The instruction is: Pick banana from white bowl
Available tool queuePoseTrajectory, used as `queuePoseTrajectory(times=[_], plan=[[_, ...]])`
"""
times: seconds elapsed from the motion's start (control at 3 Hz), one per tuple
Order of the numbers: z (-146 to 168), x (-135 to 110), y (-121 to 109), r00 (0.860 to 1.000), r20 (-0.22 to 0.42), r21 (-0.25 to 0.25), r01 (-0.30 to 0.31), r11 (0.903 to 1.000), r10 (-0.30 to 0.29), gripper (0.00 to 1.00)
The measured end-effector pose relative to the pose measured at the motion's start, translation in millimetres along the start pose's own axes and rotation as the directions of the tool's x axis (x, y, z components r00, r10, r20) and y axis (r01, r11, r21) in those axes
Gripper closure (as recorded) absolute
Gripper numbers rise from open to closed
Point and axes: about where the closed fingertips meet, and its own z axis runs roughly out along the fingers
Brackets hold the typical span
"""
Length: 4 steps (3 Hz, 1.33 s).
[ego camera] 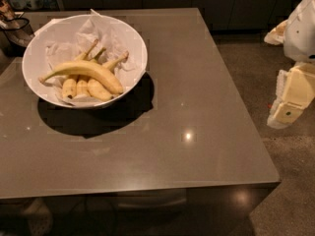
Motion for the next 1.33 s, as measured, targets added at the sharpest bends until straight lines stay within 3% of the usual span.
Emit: queuePoseTrajectory(times=[0.33,0.67,1.0,1.33], plan=[[0,0,0,1.0,0.0,0.0,0.0,1.0,0.0,0.0],[4,-6,-4,1.0,-0.013,-0.036,-0.001,0.9994,0.001,0.0],[13,-25,-12,1.0,-0.022,-0.094,0.008,0.9955,-0.011,0.0],[28,-57,-24,0.996,-0.042,-0.135,0.072,0.9881,-0.079,0.0]])
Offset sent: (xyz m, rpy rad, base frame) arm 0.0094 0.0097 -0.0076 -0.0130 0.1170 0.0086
